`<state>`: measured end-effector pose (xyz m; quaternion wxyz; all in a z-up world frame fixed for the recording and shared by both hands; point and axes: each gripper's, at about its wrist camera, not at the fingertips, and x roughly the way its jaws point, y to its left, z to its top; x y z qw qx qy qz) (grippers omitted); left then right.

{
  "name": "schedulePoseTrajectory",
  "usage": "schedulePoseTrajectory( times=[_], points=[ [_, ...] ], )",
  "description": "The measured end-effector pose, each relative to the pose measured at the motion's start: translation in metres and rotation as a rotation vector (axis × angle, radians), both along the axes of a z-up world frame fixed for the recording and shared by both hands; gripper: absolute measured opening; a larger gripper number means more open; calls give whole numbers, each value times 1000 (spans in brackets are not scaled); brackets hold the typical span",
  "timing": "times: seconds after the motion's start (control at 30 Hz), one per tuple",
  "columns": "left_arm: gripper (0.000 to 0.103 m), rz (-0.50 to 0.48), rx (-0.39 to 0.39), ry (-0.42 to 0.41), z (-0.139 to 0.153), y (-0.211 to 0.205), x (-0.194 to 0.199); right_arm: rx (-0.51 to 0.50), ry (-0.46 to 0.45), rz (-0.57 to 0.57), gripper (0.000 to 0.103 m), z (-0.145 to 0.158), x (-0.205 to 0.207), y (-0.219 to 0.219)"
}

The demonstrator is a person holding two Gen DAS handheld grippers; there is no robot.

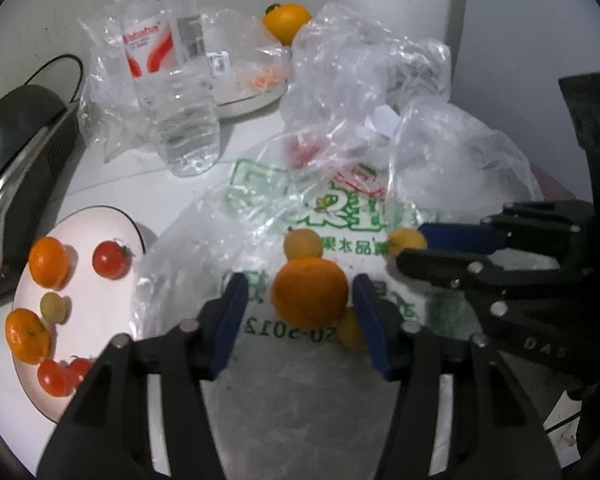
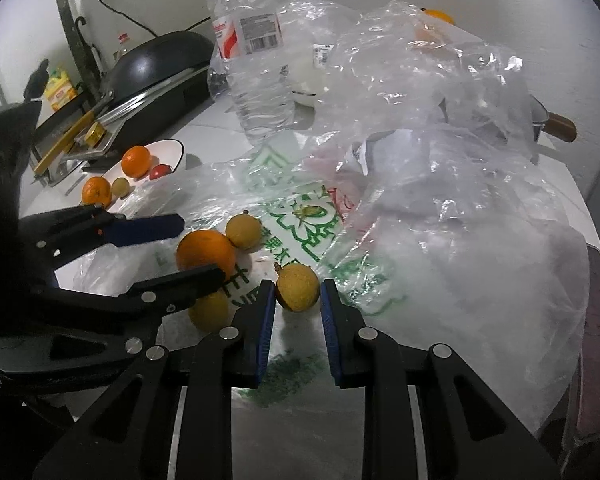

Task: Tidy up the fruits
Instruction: 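Grasp a yellow-green fruit with the right gripper while the left gripper grasps a mandarin, then carry the yellow-green fruit and the mandarin over the white plate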

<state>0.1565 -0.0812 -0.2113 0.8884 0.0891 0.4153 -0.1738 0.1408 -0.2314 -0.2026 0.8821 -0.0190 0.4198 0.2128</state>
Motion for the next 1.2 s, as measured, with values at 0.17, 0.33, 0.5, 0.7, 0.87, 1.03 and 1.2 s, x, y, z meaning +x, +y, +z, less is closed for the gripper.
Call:
schedulePoseTrajectory(
  times=[0.17, 0.33, 0.5, 0.7, 0.87, 1.03, 1.2],
  points=[
    [40, -23, -9, 0, 1, -1, -3, -6, -8, -2, 25, 2, -1, 1],
    [40, -22, -20, -26, 9, 5, -11, -15, -24, 6, 25, 10, -4, 9],
    [40, -16, -33, -55, 19, 17, -21, -25, -39, 17, 25, 17, -8, 21],
    [40, -4, -41, -87, 30, 33, -31, -39, -59, 33, 25, 28, -15, 38],
    [40, 14, -50, -103, 35, 50, -38, -49, -70, 51, 25, 33, -20, 55],
    [40, 35, -57, -117, 40, 70, -44, -61, -83, 72, 25, 39, -23, 73],
    [40, 58, -61, -128, 41, 87, -49, -73, -89, 92, 25, 42, -26, 90]
  ],
)
